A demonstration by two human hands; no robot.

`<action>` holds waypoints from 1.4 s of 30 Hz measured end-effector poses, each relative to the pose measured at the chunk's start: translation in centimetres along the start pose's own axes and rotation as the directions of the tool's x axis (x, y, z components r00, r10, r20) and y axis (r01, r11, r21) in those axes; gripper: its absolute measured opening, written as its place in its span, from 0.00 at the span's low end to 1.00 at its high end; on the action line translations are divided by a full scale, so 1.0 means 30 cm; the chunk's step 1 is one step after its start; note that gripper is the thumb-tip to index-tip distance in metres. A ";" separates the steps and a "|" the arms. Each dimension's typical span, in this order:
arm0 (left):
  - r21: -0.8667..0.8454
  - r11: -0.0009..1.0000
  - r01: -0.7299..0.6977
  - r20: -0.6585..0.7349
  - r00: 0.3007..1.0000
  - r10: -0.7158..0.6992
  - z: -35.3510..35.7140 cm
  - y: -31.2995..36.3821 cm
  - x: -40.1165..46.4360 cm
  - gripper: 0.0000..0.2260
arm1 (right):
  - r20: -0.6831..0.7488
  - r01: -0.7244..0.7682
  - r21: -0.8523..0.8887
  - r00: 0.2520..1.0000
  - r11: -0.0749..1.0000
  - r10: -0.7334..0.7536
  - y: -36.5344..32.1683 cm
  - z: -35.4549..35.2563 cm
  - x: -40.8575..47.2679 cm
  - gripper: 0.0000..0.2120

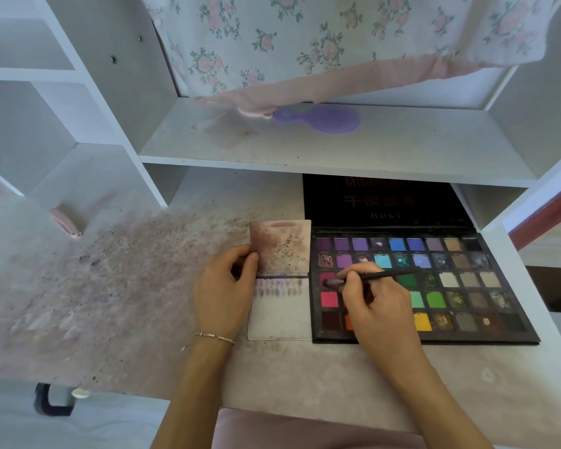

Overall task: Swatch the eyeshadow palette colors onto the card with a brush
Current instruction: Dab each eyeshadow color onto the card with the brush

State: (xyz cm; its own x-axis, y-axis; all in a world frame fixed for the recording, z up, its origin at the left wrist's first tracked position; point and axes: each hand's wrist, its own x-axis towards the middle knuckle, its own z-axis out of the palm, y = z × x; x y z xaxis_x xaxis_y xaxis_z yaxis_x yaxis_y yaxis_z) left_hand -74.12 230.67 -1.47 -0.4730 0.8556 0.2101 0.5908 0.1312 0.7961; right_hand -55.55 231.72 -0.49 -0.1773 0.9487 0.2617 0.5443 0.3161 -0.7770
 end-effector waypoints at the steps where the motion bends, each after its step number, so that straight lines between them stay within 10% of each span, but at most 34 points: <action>1: 0.002 1.000 0.002 -0.001 1.000 -0.002 0.000 0.000 0.000 0.06 | -0.013 0.007 0.002 1.000 1.000 -0.007 0.000 -0.001 0.000 0.13; 24: -0.038 0.999 0.033 0.087 0.996 -0.029 -0.024 0.001 0.018 0.06 | -0.089 0.091 0.196 0.993 0.976 -0.075 -0.028 -0.012 -0.007 0.07; 42: -0.043 0.996 -0.074 0.152 0.985 0.080 -0.064 -0.014 0.035 0.06 | 0.155 0.102 0.211 0.978 0.972 -0.137 -0.114 0.126 -0.035 0.05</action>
State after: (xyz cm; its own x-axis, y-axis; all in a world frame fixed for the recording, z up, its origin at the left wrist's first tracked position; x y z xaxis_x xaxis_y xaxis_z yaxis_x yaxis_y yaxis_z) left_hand -76.11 230.56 -0.50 -0.3199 0.9293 0.1843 0.5954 0.0459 0.8021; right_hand -60.33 229.65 -0.28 -0.3747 0.8858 0.2737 0.3381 0.4054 -0.8493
